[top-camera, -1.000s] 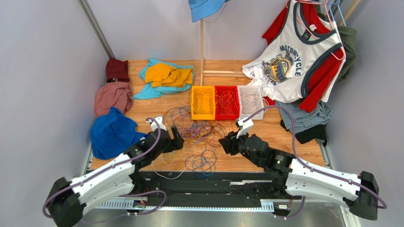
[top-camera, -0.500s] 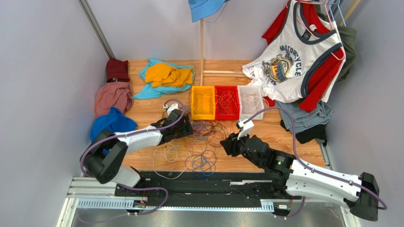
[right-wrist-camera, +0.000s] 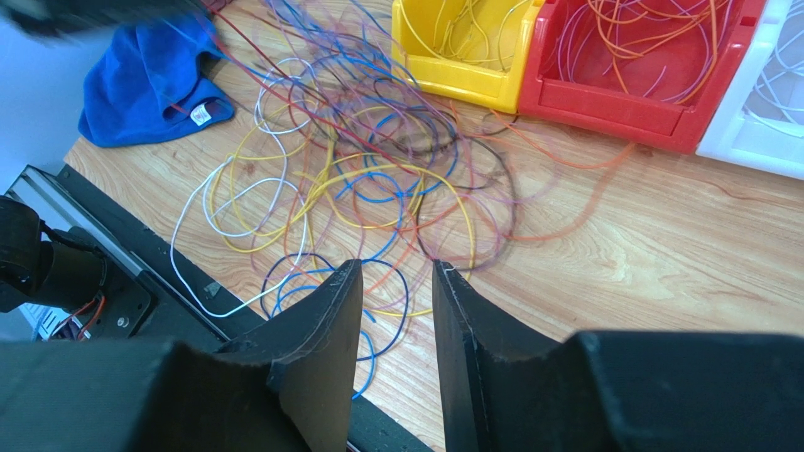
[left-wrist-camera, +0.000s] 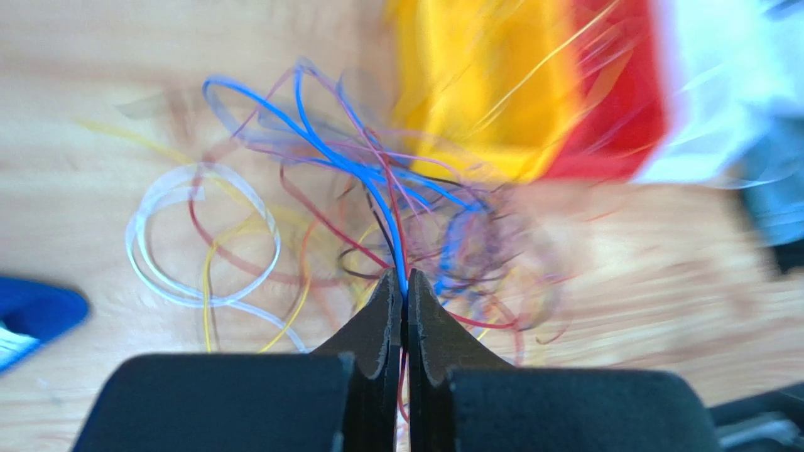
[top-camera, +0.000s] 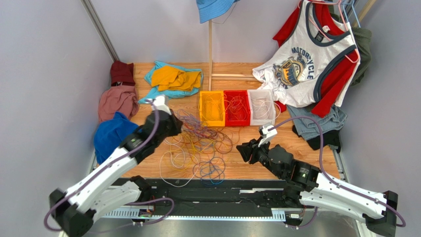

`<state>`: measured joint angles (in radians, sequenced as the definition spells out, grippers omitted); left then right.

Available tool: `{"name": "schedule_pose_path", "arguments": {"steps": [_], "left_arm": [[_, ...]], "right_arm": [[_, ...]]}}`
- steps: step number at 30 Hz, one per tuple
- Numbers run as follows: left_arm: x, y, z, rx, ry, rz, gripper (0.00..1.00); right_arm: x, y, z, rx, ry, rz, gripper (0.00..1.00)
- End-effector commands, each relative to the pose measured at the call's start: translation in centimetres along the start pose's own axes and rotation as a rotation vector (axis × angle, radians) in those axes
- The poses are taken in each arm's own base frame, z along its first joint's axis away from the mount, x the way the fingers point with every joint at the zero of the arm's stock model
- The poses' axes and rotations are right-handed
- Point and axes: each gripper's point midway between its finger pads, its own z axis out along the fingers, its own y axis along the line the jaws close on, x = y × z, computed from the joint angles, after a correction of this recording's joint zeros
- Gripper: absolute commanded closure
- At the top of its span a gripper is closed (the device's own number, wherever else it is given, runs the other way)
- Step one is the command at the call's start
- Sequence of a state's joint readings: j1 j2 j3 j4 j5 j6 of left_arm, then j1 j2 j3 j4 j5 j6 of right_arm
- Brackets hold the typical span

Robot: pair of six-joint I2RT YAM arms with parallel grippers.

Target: Untangle the cables

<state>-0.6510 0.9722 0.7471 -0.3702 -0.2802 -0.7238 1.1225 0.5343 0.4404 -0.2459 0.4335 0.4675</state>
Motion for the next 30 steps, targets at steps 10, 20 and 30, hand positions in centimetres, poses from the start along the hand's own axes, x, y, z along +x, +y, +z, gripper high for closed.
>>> {"name": "schedule_pose_path", "arguments": {"steps": [10,20,30], "left_arm": [[-8.8,-5.5,-15.2,0.402,-0.232,0.101,1.00],[-5.2,-4.1,-12.8,0.384,-0.164,0.122,1.00],[-4.2,-3.6,-12.8,0.388,-0.143,0.134,1.00]], "right_arm": [[-0.3,3.4,1.6,-0.099,0.038,0.018,0.59],[-5.5,9.4,2.4,-0.298,-0.048,0.006,0.55],[-11.3,14.1,5.4,-0.371,-0.180,-0.070,0.45]]}}
